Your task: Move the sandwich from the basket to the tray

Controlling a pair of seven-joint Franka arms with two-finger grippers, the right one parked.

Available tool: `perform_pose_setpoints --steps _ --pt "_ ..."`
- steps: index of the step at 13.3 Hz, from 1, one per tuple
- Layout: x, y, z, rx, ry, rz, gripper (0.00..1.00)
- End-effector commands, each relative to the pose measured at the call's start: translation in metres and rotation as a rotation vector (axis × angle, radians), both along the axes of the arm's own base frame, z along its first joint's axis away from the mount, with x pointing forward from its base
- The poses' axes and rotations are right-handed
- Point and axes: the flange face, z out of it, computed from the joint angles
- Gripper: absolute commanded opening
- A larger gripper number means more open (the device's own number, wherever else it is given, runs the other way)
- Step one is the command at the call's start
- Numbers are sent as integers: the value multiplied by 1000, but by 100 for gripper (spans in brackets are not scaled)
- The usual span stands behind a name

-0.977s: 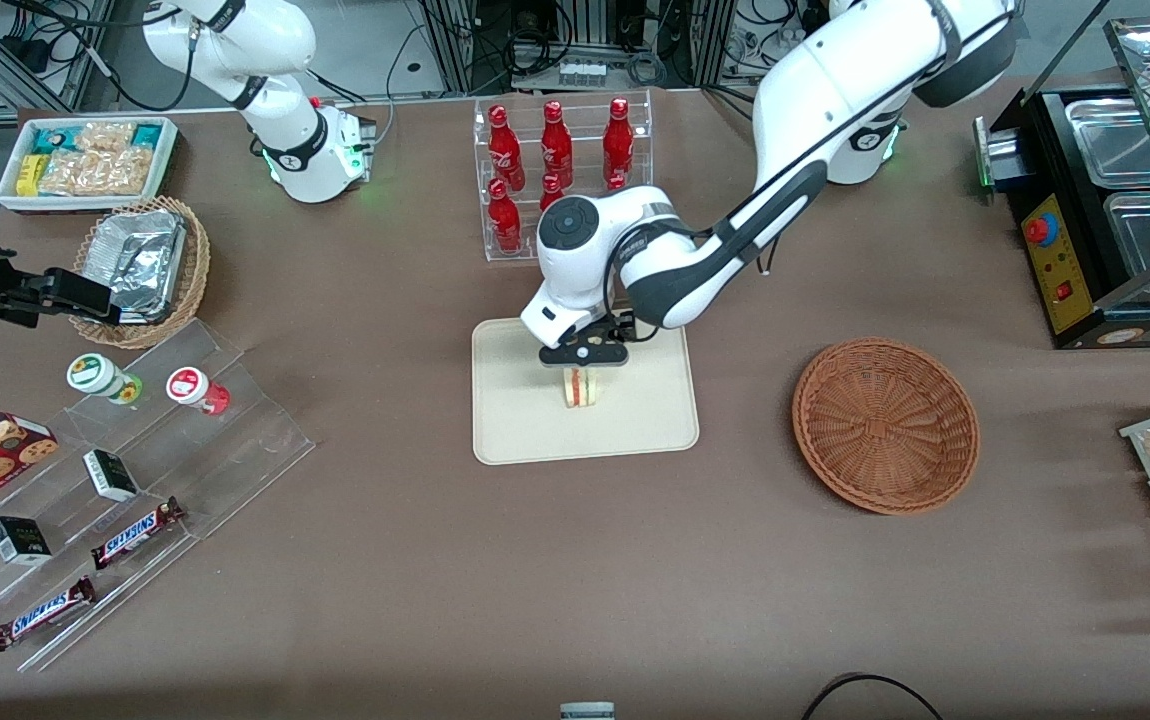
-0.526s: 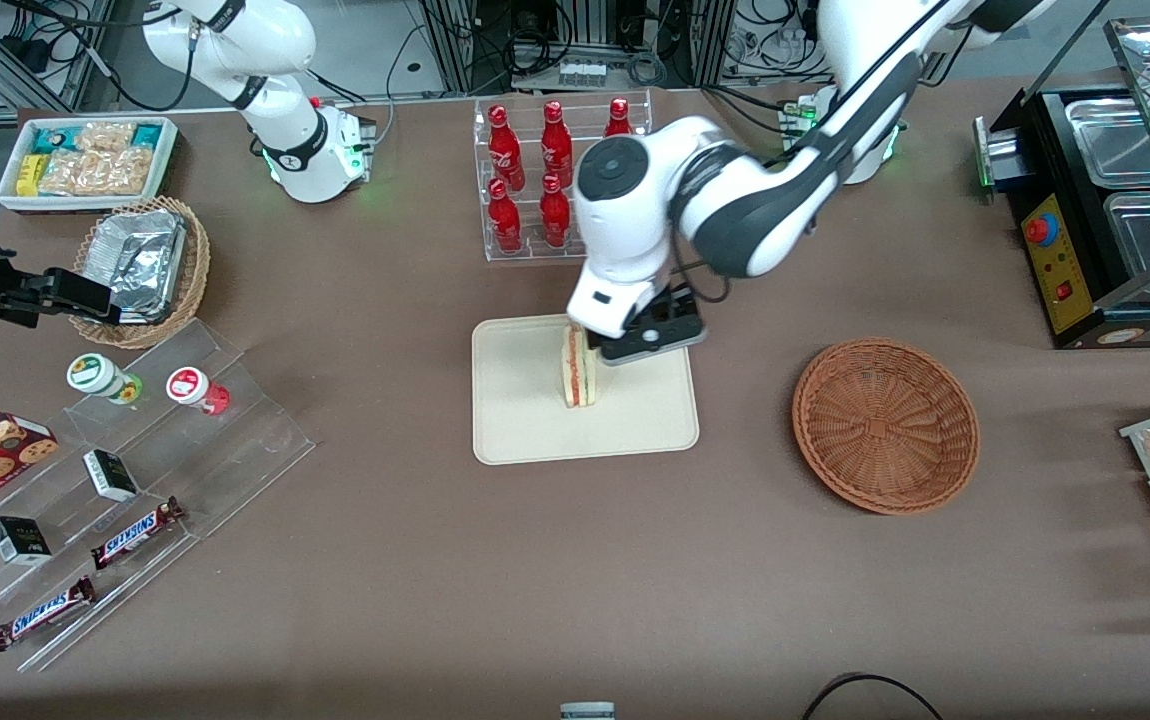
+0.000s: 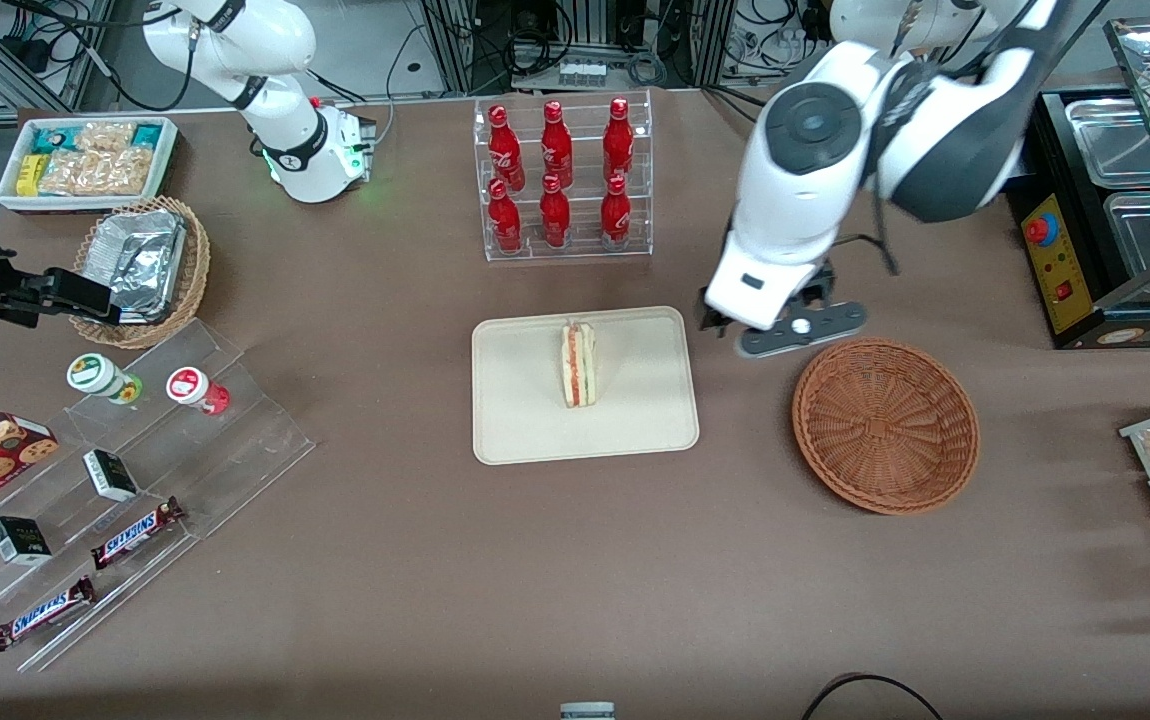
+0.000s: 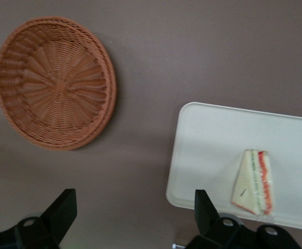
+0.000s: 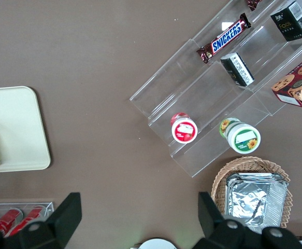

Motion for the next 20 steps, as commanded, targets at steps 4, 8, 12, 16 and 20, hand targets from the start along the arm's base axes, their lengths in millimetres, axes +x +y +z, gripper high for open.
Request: perform_pose_setpoints --steps 4,8,12,16,20 --pt "-4 83 36 18 66 -103 100" --pt "-4 157 56 -47 88 -184 100" --pt "1 206 57 -107 100 -260 100" --pt "1 224 63 -133 87 -285 100" --pt "1 251 84 -73 41 -251 100"
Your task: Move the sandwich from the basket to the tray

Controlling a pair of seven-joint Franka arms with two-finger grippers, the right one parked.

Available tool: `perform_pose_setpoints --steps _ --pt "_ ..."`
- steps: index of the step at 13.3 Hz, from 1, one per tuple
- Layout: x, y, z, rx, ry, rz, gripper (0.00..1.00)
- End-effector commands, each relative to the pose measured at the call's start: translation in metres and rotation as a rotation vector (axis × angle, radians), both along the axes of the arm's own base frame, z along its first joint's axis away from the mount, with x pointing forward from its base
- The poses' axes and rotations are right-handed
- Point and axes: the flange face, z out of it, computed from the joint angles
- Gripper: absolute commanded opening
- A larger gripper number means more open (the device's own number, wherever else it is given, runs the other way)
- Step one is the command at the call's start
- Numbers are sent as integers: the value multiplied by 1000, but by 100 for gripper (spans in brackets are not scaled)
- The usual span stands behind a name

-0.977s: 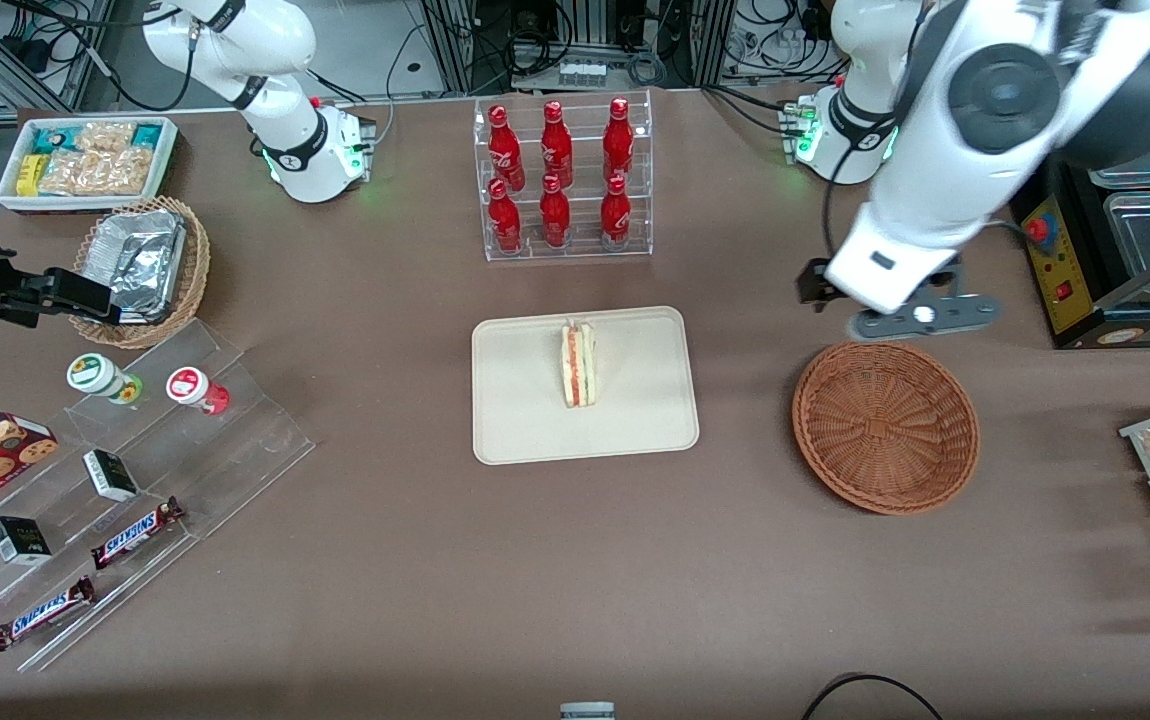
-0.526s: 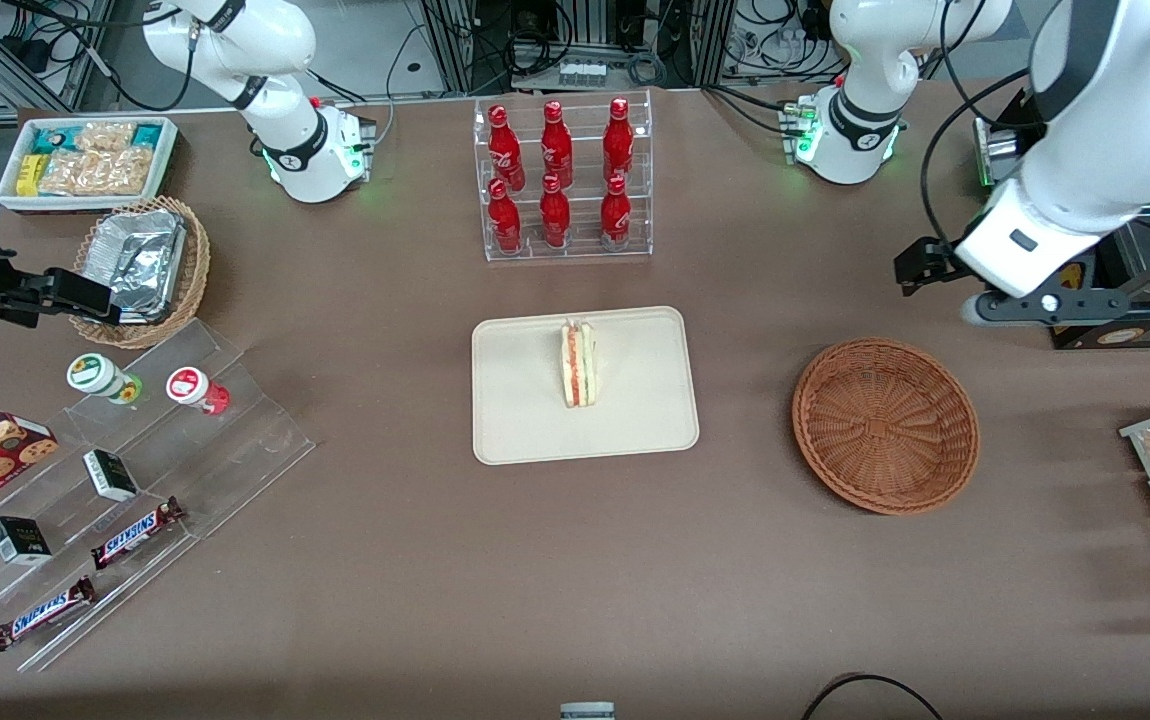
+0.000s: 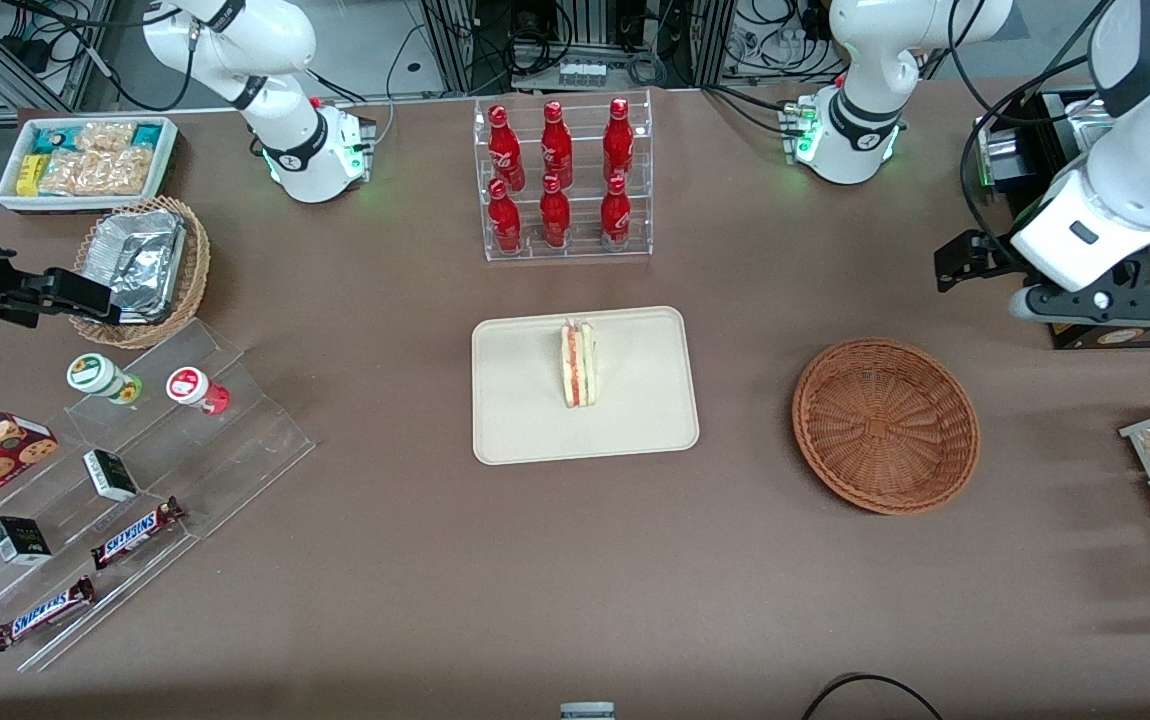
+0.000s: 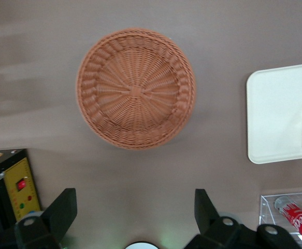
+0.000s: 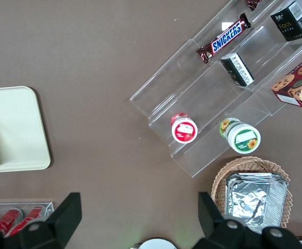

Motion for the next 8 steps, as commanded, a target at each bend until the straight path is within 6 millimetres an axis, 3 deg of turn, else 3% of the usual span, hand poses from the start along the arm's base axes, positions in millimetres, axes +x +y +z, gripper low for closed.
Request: perform_pose_setpoints --steps 1,4,6,8 --pt "-6 14 16 27 -42 3 100" --pt "-1 13 31 15 -64 12 100" --pt "4 15 22 27 -38 11 100" --pt "6 36 22 11 -31 48 100"
